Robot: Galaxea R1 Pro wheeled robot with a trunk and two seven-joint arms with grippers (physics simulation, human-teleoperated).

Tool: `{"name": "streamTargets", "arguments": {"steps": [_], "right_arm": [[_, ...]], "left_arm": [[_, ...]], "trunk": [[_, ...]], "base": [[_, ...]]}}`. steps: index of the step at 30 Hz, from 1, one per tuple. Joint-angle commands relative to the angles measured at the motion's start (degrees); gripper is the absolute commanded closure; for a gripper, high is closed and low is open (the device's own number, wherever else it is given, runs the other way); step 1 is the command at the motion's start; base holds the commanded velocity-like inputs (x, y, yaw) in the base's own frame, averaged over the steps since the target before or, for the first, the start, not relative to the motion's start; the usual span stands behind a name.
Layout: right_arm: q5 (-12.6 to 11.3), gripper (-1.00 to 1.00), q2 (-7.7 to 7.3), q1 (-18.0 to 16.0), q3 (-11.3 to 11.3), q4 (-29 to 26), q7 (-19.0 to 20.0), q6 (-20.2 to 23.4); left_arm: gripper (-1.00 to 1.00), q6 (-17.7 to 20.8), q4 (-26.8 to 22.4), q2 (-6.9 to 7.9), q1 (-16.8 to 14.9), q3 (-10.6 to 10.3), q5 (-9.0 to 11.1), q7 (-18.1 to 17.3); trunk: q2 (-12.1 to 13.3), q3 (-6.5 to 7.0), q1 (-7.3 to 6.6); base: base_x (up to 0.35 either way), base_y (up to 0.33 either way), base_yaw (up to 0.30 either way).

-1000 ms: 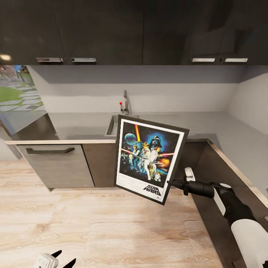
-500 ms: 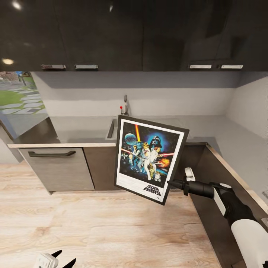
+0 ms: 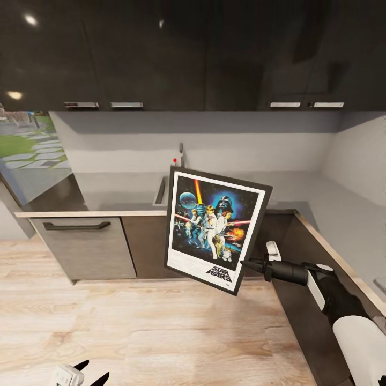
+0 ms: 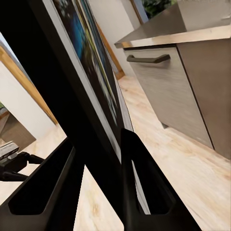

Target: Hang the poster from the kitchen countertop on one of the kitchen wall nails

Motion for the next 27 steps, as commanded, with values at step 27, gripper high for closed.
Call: {"name": "streamTargets", "arguments": {"steps": [27], "right_arm": [[-0.32, 1.0, -0.08, -0.03, -0.14, 0.32, 0.25, 0.7]], "left_arm": [[-1.0, 0.61, -0.12, -0.02, -0.01, 0.08, -0.14, -0.27]], "trunk": [[10.78, 5.78, -5.91]], "base": [[0.0, 0.0, 0.0]]}}
